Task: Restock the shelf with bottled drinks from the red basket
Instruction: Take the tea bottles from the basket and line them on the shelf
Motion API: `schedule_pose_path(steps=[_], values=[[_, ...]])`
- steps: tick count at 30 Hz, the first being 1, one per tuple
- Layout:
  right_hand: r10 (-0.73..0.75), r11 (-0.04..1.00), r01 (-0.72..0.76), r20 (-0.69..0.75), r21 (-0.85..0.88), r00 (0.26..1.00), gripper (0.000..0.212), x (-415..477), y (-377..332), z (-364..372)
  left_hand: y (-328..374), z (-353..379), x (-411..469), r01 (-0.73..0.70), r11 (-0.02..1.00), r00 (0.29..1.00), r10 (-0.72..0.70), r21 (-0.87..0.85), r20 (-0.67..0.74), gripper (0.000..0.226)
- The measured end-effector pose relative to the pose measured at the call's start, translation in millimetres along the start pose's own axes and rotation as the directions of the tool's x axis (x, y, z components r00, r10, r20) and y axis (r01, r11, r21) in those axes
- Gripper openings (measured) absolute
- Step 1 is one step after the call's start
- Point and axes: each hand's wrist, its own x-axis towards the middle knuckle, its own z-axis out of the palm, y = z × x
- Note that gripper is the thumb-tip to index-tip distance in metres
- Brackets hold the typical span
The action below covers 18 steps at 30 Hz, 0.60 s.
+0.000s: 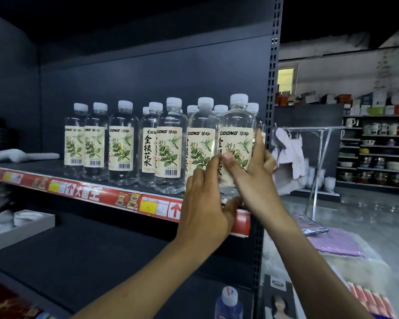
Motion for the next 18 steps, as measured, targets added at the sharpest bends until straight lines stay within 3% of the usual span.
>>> schedule_pose_path(steps=[6,9,13,15,18], values=[[0.021,1.000,-0.022,0.084,0.015,0.996,0.083,2.3,1.4,-7.2,6.4,4.1,5.0,0.066,0.998,0.998,-0.065,0.023,-0.011,0.084],[0.009,0.999,-0.009,0.022,-0.039,1.000,0.082,-8.1,-4.9,-11.5,5.5,-12.9,-0.8,0.031,0.997,0.999,-0.033,0.064,0.038,0.071],[-0.283,0.931,0.236,-0.143,-0.278,0.948,0.058,-48.0,-30.2,2.4,-4.4,-69.8,-21.5,-0.054,0.887,0.998,0.035,0.459,0.048,0.056],[-0.401,0.886,0.366,-0.071,-0.286,0.913,0.040,-73.2,-45.3,21.7,-16.3,-105.4,-42.0,-0.025,0.806,0.999,-0.006,0.591,0.050,0.053],[-0.410,0.887,0.435,0.169,-0.155,0.896,0.022,-115.3,-64.5,63.8,-37.4,-162.6,-96.6,0.037,0.676,0.984,-0.152,0.736,0.090,0.049]])
